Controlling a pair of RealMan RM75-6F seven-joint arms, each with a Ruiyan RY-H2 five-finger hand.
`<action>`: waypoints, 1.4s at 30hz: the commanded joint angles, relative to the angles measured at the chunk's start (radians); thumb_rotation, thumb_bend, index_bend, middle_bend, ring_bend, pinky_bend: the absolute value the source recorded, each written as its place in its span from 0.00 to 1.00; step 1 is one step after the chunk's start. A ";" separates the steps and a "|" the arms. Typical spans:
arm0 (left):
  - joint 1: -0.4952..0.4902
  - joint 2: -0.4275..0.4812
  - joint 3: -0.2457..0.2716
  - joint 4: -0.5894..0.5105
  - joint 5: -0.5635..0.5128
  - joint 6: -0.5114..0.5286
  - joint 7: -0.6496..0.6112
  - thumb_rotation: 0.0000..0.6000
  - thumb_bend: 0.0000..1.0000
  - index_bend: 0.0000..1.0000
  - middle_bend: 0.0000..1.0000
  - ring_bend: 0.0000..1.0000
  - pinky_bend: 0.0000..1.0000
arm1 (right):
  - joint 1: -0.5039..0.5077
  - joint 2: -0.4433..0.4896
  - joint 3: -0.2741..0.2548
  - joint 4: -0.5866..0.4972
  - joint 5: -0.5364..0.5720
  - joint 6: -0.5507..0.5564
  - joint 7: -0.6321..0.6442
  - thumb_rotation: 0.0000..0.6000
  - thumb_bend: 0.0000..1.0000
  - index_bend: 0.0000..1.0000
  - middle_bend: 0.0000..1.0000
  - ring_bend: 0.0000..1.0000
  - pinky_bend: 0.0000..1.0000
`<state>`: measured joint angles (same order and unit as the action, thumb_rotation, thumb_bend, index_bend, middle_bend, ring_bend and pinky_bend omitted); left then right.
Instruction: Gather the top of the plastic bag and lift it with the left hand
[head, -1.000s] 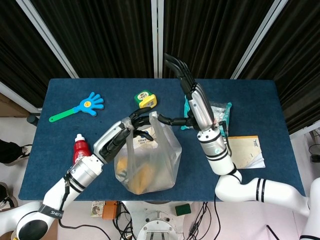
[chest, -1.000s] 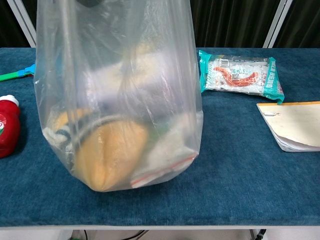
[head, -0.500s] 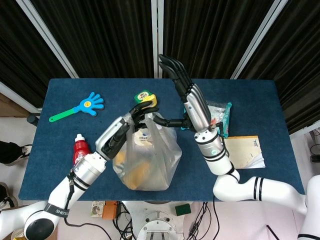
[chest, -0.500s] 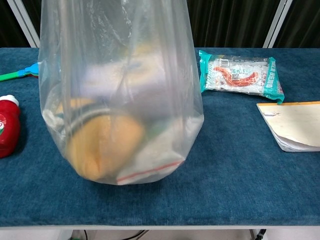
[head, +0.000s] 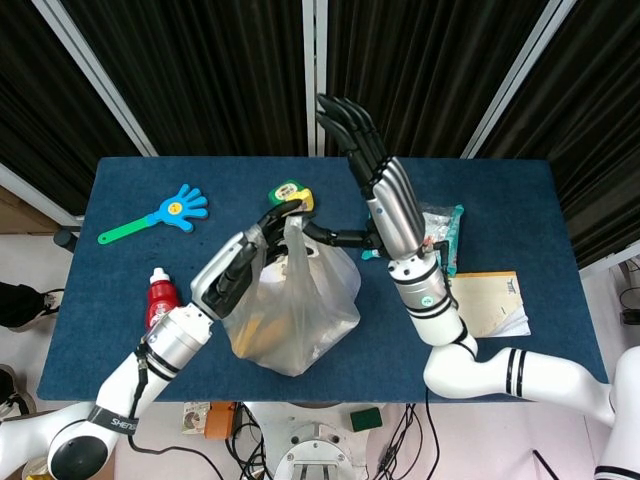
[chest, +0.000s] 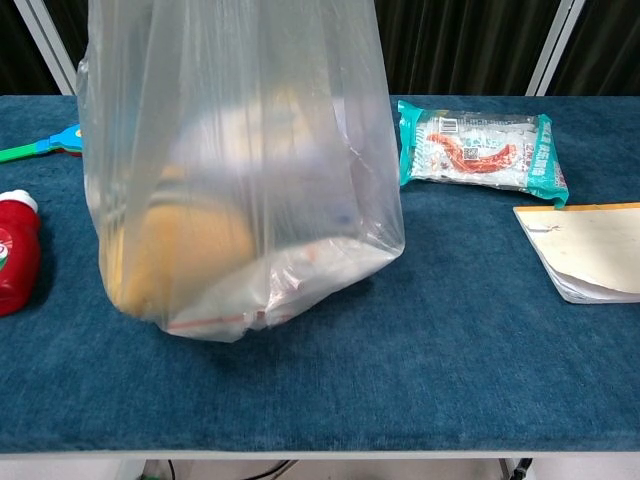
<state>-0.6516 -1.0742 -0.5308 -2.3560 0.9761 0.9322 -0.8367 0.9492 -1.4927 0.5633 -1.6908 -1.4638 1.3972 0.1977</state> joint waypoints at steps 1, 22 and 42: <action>0.014 0.011 -0.003 0.000 0.015 -0.006 -0.017 0.27 0.08 0.06 0.10 0.07 0.23 | -0.001 0.006 0.003 0.001 0.005 0.001 -0.003 1.00 0.19 0.00 0.00 0.00 0.00; 0.035 -0.038 -0.005 0.000 0.095 0.052 -0.032 0.27 0.08 0.05 0.10 0.07 0.24 | 0.011 0.037 0.007 -0.022 0.013 0.011 -0.059 1.00 0.19 0.00 0.00 0.00 0.00; 0.032 -0.050 -0.011 0.000 0.109 0.024 -0.135 0.31 0.08 0.05 0.10 0.08 0.27 | 0.025 0.039 0.008 0.001 0.030 0.010 -0.084 1.00 0.19 0.00 0.00 0.00 0.00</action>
<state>-0.6167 -1.1194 -0.5421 -2.3560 1.0911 0.9554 -0.9681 0.9738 -1.4532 0.5713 -1.6899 -1.4346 1.4069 0.1139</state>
